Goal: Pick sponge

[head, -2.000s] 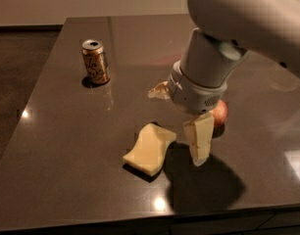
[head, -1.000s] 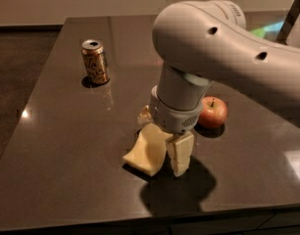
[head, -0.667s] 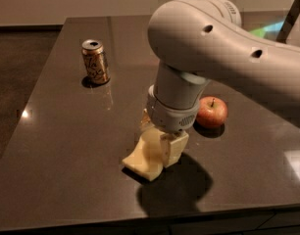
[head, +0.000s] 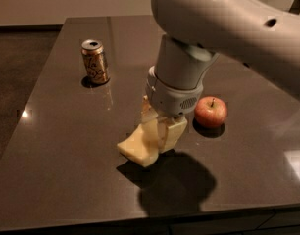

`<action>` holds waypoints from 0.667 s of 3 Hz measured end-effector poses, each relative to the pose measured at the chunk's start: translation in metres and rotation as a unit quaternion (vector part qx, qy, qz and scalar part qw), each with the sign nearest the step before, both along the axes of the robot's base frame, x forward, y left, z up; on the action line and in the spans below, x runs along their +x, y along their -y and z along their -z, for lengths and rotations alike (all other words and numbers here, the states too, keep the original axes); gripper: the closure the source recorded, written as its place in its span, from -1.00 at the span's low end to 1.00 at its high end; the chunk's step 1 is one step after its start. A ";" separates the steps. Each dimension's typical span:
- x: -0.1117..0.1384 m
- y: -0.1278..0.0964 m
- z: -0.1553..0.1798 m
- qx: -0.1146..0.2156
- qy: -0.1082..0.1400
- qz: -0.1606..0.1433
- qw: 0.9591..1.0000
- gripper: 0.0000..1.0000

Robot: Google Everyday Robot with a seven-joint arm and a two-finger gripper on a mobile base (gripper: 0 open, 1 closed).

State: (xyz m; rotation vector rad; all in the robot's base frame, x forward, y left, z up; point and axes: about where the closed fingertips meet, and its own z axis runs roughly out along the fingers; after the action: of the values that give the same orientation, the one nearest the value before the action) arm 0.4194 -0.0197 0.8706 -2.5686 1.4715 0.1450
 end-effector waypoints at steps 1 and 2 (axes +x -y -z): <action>0.003 0.000 -0.033 0.024 -0.002 0.002 1.000 1.00; 0.002 -0.002 -0.071 0.056 -0.001 -0.006 0.998 1.00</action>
Offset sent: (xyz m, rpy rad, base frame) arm -0.0034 0.0008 0.1161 0.1841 0.0277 0.0392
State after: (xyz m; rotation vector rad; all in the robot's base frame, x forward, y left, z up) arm 0.4212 -0.0179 0.9414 -2.4901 1.4069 0.2243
